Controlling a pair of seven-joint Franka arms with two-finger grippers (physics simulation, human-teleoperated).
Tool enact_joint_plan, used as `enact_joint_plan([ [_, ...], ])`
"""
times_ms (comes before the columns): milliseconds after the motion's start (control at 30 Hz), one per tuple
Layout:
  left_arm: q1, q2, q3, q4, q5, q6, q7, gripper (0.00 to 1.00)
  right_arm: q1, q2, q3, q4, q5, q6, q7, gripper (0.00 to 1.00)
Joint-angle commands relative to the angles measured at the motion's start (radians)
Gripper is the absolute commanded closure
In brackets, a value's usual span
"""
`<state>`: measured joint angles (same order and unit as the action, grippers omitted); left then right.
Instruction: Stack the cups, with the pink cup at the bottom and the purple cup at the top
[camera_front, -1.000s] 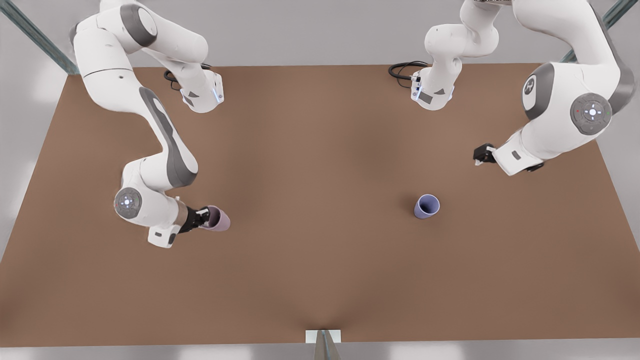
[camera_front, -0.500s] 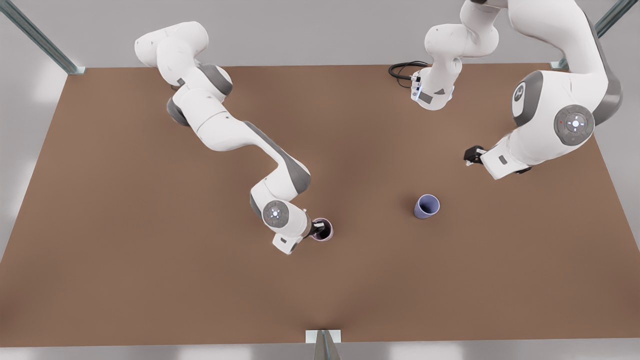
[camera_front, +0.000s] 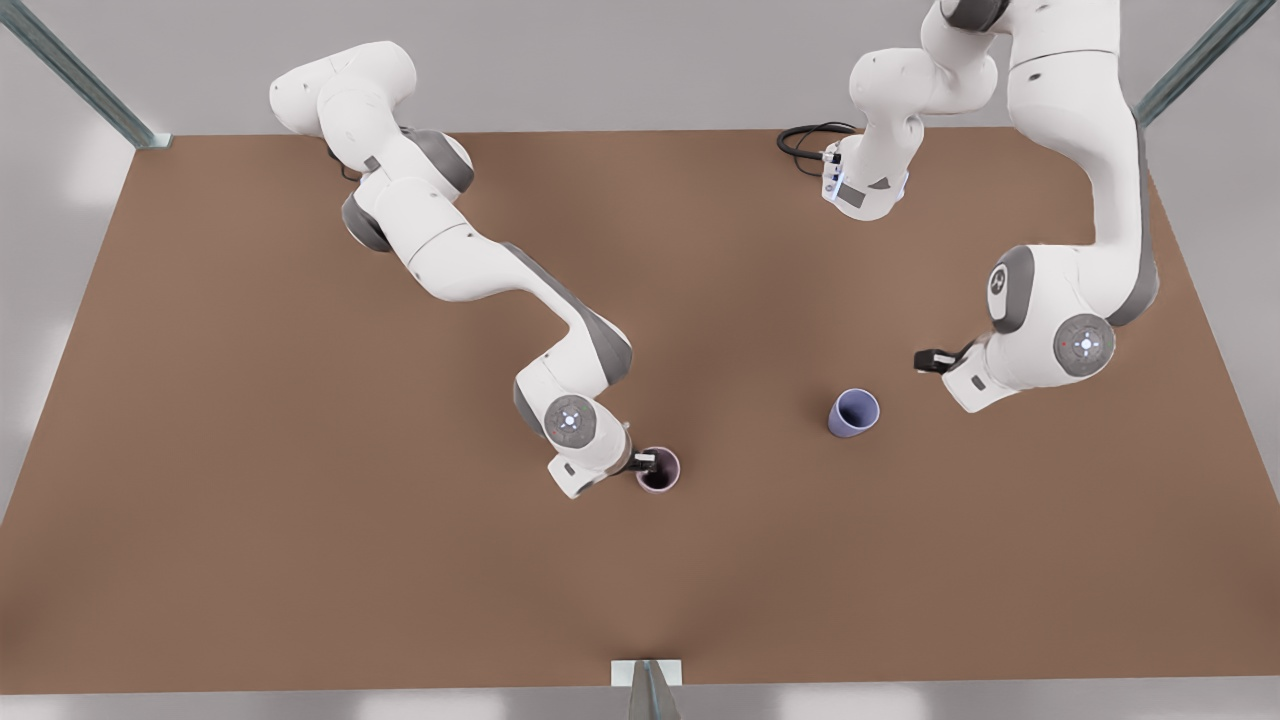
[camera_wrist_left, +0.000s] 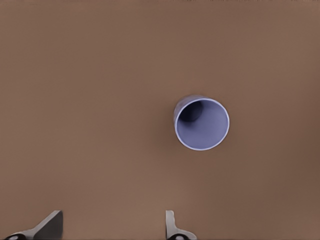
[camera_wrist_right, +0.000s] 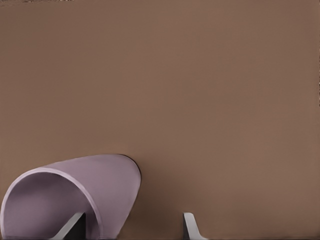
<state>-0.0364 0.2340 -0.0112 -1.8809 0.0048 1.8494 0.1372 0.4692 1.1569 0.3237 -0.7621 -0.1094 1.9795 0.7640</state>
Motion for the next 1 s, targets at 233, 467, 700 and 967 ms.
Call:
enact_joint_plan([
  [233,-0.057,0.153,-0.015,-0.072,0.003,0.37,-0.189,0.0,-0.207,-0.366,0.005,-0.159,0.002,-0.295,0.106,0.0],
  [467,-0.057,0.131,-0.015,-0.118,-0.002,0.37,-0.189,0.0,-0.656,-0.915,-0.002,-0.683,0.054,-0.49,-0.541,0.0],
  [700,-0.059,0.168,-0.015,-0.141,-0.003,0.481,-0.197,0.0,-0.471,-1.031,-0.252,-0.792,0.025,-0.407,-0.905,0.0],
  [967,-0.073,0.165,-0.019,-0.155,-0.045,0.47,-0.205,0.57,-0.478,-1.077,-0.264,-0.884,0.025,-0.298,-1.434,0.0],
])
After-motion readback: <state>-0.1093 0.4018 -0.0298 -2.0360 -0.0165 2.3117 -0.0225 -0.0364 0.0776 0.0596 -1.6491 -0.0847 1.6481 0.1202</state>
